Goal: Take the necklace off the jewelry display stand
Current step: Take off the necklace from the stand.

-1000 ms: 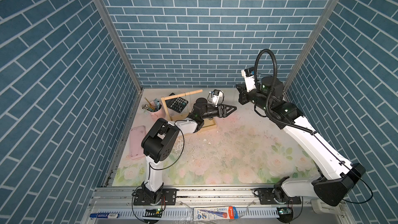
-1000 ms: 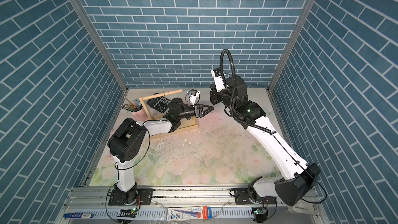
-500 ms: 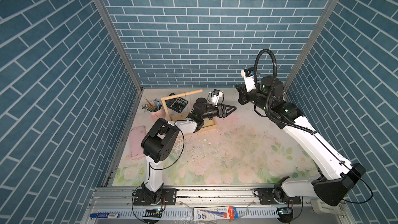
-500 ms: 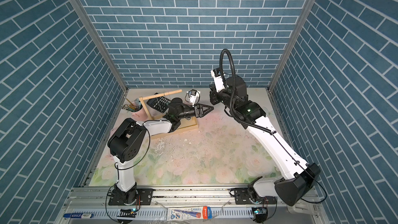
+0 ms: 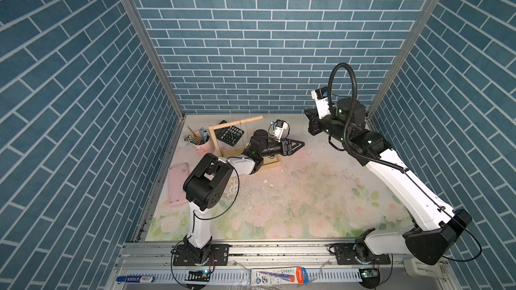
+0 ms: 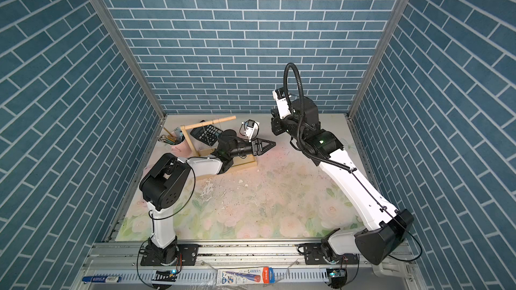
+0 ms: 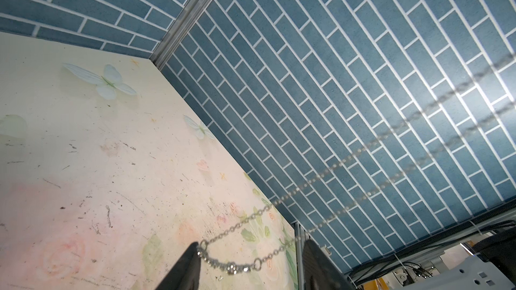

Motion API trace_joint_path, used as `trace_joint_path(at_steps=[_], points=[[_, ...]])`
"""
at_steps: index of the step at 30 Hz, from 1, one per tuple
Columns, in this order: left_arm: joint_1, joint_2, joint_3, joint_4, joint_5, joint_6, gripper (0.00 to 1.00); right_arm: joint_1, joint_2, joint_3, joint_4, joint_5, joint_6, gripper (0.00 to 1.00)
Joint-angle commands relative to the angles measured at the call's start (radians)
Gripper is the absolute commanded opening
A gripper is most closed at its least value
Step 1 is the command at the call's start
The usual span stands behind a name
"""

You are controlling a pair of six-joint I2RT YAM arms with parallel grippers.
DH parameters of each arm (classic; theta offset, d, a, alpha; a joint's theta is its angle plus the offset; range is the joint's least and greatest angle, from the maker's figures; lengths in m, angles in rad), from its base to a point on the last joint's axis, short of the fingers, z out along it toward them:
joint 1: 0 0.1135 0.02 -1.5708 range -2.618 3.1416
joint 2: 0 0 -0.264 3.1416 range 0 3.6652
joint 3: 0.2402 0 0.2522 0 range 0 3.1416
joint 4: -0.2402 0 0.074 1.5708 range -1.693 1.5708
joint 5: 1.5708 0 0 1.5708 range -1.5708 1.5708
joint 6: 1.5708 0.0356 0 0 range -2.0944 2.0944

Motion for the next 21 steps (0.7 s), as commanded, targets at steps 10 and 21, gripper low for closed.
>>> trace_joint_path(at_steps=[10, 21], points=[[0.004, -0.028, -0.014, 0.028, 0.007, 0.017, 0.56, -0.006, 0.008, 0.043, -0.003, 0.001, -0.01, 0.0], [0.007, -0.033, -0.016, 0.043, 0.005, 0.015, 0.49, -0.009, 0.014, 0.041, -0.001, 0.004, -0.01, 0.0]])
